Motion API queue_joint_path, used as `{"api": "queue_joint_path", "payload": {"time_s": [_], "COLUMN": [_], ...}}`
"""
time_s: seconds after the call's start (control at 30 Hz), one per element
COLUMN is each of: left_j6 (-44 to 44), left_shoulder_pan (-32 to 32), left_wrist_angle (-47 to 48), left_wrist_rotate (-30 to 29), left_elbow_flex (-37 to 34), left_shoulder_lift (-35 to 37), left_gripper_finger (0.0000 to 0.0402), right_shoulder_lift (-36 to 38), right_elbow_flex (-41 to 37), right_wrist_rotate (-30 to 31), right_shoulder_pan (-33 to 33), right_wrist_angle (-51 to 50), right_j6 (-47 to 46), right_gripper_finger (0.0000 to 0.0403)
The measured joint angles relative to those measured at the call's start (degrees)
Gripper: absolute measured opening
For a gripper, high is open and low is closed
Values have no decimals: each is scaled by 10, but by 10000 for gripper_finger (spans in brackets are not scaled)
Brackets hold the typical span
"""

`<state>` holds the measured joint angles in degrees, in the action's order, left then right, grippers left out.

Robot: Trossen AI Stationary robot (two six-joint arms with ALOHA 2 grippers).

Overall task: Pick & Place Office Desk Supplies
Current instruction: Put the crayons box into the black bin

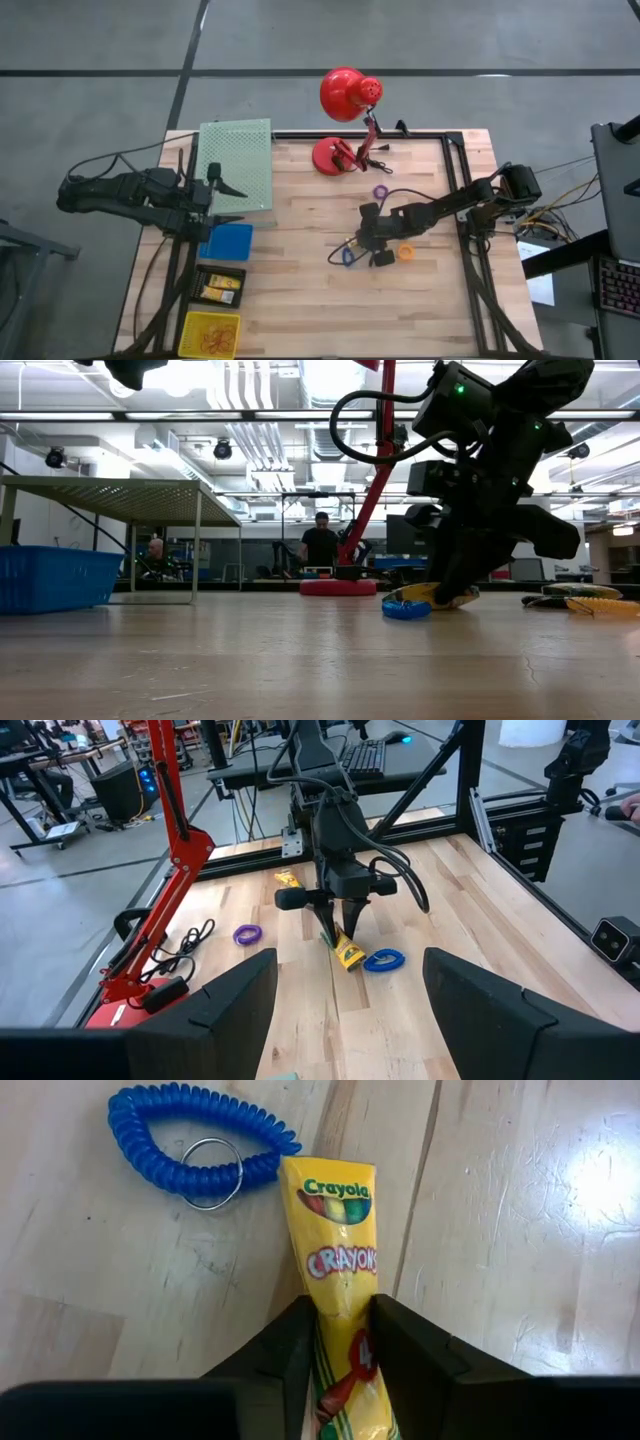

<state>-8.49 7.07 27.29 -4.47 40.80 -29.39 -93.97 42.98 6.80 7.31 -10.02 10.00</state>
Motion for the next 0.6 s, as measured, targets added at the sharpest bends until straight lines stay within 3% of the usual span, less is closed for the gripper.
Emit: {"api": "queue_joint_path", "payload": {"time_s": [0.27,0.6], "left_j6": [0,0], "left_shoulder_pan": [0,0], "left_wrist_angle": [0,0], "left_wrist_rotate": [0,0], "left_elbow_flex": [0,0], "left_shoulder_lift": [0,0], "left_gripper_finger": [256,256], "right_shoulder_lift": [1,2], "right_elbow_flex": [0,16], "right_wrist_rotate": [1,2], "right_shoulder_pan": [0,0], "right_wrist_angle": [0,-2], "right_j6": [0,0], "right_gripper_finger": [69,81]}}
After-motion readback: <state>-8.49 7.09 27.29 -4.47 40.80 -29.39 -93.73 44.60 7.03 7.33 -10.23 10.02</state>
